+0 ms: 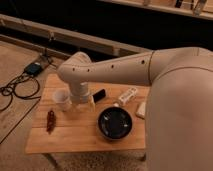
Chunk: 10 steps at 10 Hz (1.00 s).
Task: Push the eraser across the table
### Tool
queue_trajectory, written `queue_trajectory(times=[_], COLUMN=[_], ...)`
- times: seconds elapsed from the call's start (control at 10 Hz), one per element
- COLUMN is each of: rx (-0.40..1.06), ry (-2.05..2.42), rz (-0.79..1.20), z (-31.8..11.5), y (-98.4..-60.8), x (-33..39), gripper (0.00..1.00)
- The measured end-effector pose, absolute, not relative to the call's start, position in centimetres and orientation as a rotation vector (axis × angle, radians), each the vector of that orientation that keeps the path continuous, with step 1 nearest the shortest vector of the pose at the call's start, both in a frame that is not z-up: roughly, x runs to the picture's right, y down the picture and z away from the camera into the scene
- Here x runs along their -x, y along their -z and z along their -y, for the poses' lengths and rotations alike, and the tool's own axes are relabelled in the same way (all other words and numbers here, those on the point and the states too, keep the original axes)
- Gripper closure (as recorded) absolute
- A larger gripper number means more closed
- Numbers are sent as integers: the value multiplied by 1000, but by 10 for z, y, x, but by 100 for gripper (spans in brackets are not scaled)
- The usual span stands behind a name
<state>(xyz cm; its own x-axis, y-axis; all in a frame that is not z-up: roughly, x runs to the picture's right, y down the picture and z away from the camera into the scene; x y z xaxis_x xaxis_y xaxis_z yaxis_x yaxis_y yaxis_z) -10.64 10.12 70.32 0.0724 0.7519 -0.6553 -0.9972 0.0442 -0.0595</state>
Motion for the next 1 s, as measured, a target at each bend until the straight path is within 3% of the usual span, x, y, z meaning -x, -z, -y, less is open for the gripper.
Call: queue_trajectory(times=[0.5,1.0], rx=[607,648], ry=[-1411,-1362], rz=[-514,-503], z=[-76,-64], y=[-746,-849], x=[53,0], gripper=[35,35])
